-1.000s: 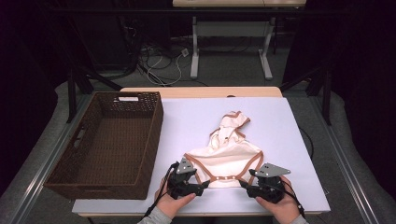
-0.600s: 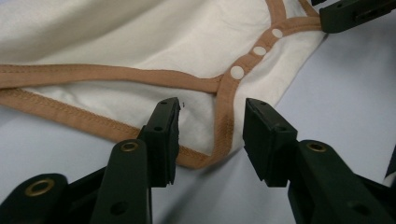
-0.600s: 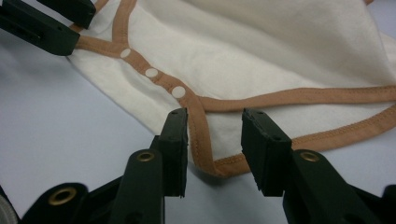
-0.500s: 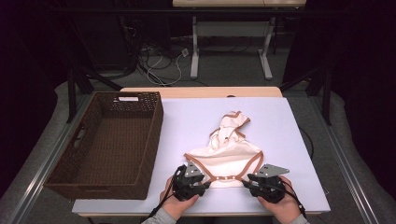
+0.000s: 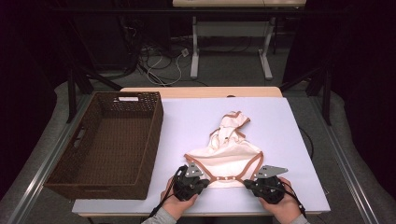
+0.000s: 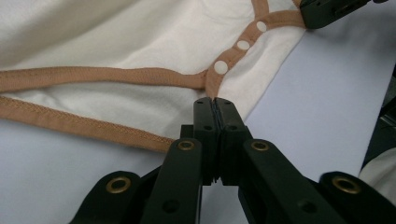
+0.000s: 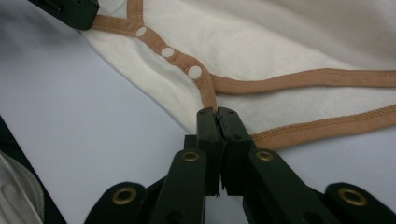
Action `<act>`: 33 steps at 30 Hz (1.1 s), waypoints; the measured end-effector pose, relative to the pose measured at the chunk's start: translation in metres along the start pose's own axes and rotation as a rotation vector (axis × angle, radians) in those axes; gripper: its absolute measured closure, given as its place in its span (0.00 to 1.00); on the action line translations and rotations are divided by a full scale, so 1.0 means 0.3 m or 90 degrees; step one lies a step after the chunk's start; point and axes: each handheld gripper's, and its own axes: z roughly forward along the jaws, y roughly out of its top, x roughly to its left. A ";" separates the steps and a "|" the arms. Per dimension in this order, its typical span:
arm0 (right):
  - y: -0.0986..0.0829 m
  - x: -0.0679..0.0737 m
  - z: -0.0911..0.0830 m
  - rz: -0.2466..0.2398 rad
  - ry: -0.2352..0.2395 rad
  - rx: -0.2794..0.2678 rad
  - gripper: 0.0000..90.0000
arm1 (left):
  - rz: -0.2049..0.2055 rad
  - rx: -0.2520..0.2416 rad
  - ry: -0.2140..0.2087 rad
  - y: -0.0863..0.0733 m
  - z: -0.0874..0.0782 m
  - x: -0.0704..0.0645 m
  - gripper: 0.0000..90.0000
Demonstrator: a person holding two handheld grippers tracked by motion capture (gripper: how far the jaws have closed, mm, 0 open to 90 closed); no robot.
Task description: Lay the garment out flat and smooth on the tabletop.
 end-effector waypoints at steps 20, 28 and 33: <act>-0.042 0.084 -0.106 0.000 0.015 -0.033 0.99 | 0.006 -0.019 -0.014 -0.049 -0.104 -0.081 0.99; -0.073 0.123 -0.134 0.000 0.027 -0.032 0.99 | -0.001 -0.025 -0.020 -0.090 -0.138 -0.117 0.99; -0.088 0.142 -0.143 -0.009 0.033 -0.036 0.99 | -0.015 -0.024 -0.027 -0.115 -0.148 -0.126 0.99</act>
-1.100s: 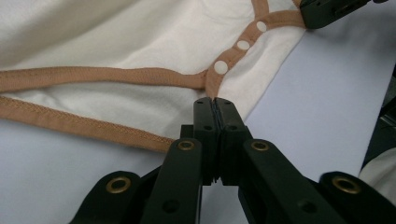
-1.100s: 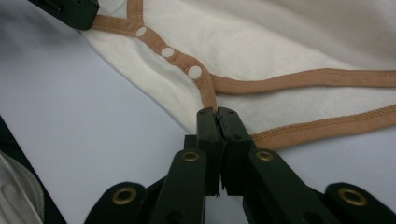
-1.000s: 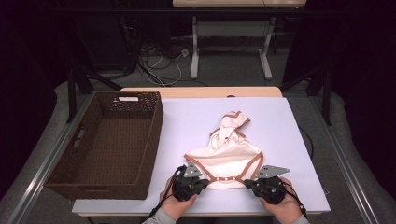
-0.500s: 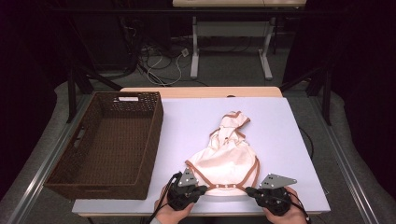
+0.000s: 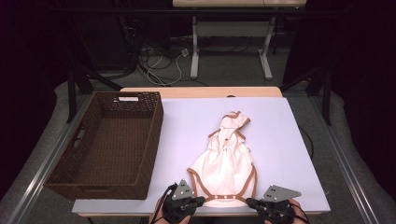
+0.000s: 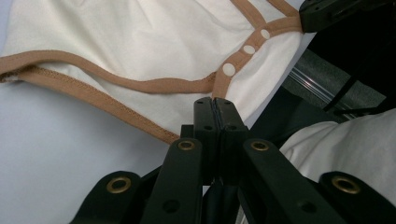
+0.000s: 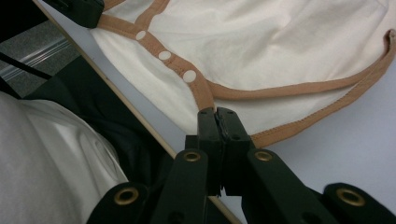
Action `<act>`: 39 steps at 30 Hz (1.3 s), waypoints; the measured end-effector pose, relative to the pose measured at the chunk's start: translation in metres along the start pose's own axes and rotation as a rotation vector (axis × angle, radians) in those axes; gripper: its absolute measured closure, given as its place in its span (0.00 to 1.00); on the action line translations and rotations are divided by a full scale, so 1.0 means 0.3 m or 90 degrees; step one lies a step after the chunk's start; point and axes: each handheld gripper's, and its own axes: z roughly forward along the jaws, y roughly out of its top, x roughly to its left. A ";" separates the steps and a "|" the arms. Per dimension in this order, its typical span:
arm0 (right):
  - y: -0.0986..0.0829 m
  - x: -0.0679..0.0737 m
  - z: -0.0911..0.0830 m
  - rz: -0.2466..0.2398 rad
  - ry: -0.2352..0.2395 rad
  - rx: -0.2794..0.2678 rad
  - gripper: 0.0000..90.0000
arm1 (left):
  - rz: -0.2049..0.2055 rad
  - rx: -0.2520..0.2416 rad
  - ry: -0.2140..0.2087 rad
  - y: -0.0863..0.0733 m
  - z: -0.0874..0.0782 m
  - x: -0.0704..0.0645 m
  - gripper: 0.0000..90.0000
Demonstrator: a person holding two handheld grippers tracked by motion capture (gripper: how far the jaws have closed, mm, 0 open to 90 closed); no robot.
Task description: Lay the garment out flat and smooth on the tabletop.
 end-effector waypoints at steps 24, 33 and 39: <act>-0.007 -0.032 0.021 0.044 -0.024 -0.024 0.53 | -0.012 0.002 0.076 0.001 0.027 0.053 0.48; 0.019 -0.063 0.027 0.050 -0.059 -0.042 0.46 | -0.034 -0.016 0.117 0.024 0.020 0.120 0.40; 0.047 -0.102 0.040 0.050 -0.088 -0.052 0.46 | -0.043 -0.021 0.137 0.057 0.024 0.176 0.40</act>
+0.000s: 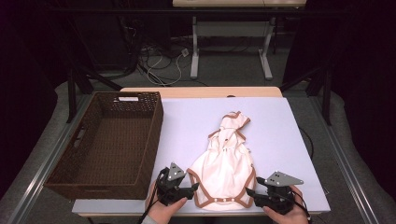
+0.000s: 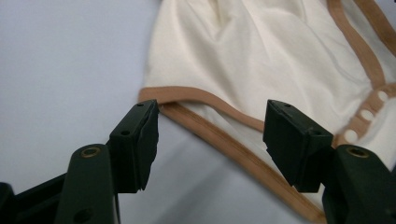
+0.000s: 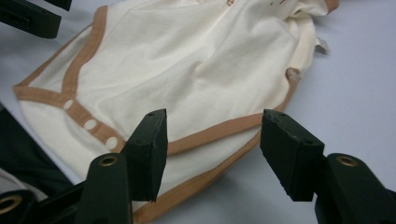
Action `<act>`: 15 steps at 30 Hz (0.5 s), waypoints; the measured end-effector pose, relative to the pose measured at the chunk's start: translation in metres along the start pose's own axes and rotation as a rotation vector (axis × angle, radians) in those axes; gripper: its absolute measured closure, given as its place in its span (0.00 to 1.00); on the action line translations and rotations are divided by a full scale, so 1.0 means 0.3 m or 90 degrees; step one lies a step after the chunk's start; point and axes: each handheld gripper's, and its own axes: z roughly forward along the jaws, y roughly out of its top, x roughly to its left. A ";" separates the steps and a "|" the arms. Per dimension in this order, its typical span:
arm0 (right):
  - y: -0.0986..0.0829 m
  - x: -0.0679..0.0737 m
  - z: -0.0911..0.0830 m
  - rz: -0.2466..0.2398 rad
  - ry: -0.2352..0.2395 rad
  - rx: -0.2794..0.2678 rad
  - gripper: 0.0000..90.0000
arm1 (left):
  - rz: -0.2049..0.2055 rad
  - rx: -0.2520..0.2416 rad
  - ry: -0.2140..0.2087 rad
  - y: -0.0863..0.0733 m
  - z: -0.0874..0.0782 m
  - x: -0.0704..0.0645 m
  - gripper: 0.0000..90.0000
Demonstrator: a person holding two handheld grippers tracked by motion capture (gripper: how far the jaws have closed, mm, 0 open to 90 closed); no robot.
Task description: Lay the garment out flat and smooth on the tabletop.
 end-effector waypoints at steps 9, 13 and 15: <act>0.044 -0.036 0.042 -0.011 -0.035 0.009 0.47 | -0.019 0.000 0.028 0.038 0.028 0.060 0.44; 0.056 -0.041 0.051 -0.014 -0.039 0.001 0.47 | -0.023 -0.004 0.039 0.058 0.034 0.086 0.50; 0.060 -0.045 0.054 -0.011 -0.040 0.002 0.47 | -0.029 0.001 0.045 0.066 0.040 0.104 0.52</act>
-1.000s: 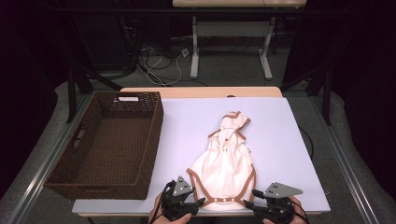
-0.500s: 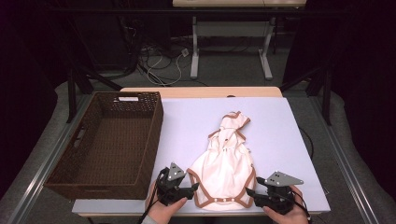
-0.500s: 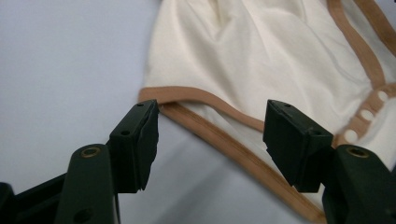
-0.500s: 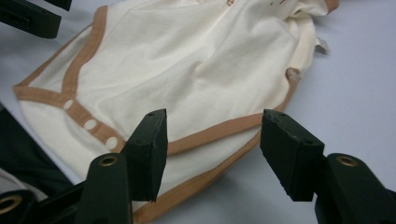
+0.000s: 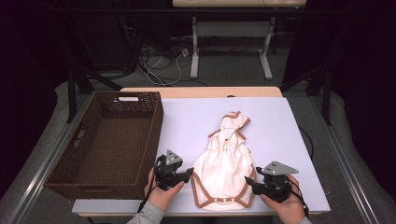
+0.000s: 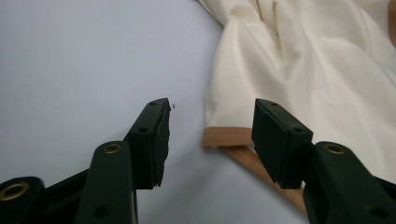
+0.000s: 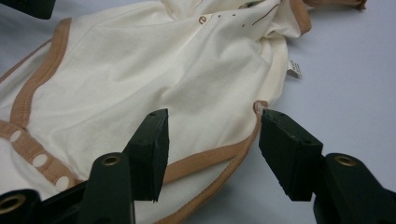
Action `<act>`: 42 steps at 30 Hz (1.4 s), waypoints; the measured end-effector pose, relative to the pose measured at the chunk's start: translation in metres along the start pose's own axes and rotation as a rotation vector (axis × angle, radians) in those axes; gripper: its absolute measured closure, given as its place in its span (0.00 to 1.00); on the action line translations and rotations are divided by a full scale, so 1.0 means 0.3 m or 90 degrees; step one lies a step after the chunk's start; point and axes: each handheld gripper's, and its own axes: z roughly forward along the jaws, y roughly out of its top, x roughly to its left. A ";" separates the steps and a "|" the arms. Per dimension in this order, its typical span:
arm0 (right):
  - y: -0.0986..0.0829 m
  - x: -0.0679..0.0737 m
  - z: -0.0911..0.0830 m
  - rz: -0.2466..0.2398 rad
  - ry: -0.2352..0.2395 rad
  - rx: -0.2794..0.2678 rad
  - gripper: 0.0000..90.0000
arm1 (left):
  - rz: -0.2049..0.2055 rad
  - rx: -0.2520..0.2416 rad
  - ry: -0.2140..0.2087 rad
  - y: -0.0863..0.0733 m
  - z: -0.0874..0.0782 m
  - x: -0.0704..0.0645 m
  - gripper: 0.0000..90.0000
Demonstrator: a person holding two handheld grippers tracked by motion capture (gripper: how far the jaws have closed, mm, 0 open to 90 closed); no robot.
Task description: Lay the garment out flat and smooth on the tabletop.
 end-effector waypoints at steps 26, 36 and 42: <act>0.045 -0.047 0.076 -0.004 -0.043 0.009 0.56 | 0.017 0.038 -0.013 -0.009 0.069 -0.015 0.76; 0.041 -0.069 0.112 -0.013 -0.051 0.043 0.87 | 0.043 0.032 -0.024 -0.013 0.069 -0.034 0.95; 0.036 -0.076 0.097 0.000 -0.048 0.057 0.96 | 0.049 0.029 -0.012 -0.016 0.061 -0.039 0.96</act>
